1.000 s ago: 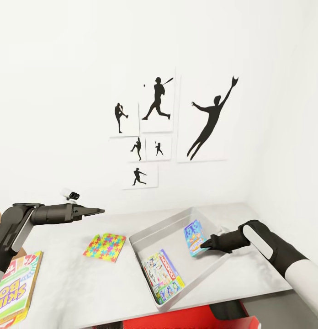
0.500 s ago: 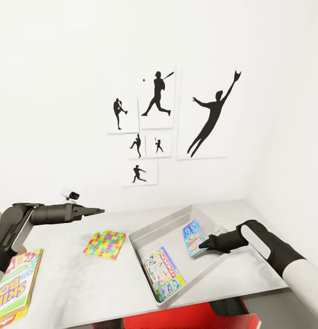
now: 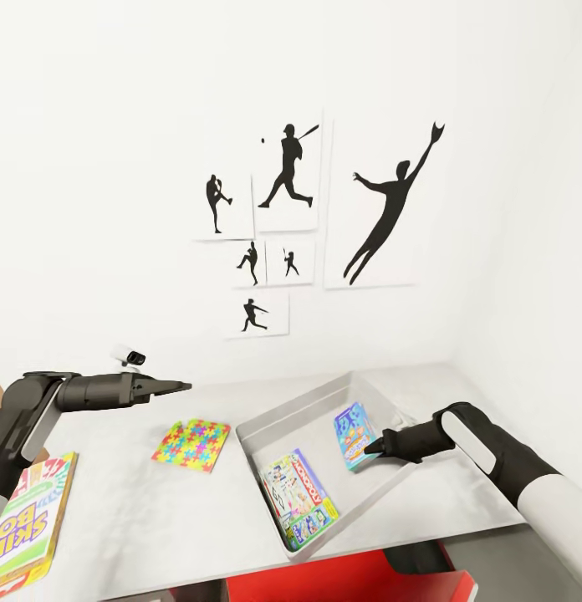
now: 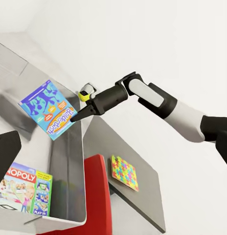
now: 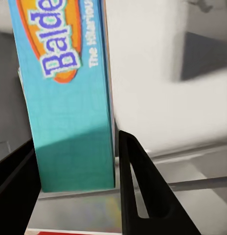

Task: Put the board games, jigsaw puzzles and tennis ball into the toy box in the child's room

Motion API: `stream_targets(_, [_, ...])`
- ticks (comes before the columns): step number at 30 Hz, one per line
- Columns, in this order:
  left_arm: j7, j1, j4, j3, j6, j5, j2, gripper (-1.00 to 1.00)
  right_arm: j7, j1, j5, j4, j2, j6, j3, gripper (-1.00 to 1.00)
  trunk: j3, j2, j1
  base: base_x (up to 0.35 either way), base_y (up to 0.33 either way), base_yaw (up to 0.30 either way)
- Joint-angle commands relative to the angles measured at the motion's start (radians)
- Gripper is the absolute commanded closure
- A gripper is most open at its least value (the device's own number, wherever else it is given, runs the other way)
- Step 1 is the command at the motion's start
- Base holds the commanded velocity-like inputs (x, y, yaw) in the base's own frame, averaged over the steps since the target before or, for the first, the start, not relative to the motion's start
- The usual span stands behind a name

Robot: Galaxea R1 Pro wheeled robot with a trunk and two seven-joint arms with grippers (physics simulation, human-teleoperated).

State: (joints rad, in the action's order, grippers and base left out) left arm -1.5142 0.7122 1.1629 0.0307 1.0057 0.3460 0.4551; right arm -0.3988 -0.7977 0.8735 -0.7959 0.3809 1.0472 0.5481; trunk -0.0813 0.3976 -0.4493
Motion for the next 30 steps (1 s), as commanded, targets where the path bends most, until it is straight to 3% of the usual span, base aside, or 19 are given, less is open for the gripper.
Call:
stream_targets(1, [-0.003,0.001,0.0,0.002,0.01,0.002,0.001,-1.0,-0.011,-0.002,-0.008,0.0,0.001,0.0,0.003,1.0,-0.002,0.002,-0.001,0.0,0.0,0.0])
stream_targets(13, [-0.003,0.001,0.0,0.002,0.01,0.002,0.002,-1.0,-0.009,-0.002,-0.008,0.0,0.0,0.0,0.0,1.0,-0.003,0.002,-0.001,0.0,0.0,0.0])
stream_targets(14, [-0.003,0.001,0.0,0.002,0.01,0.002,0.002,-1.0,-0.009,-0.002,-0.008,0.0,0.0,0.0,0.0,-1.0,-0.003,0.002,-0.001,0.0,0.0,0.0])
stream_targets(30, [-0.003,0.001,0.0,0.002,0.01,0.002,0.002,-1.0,-0.008,-0.004,-0.009,-0.002,0.0,0.0,0.0,-1.0,-0.003,0.002,-0.001,0.0,0.0,0.0])
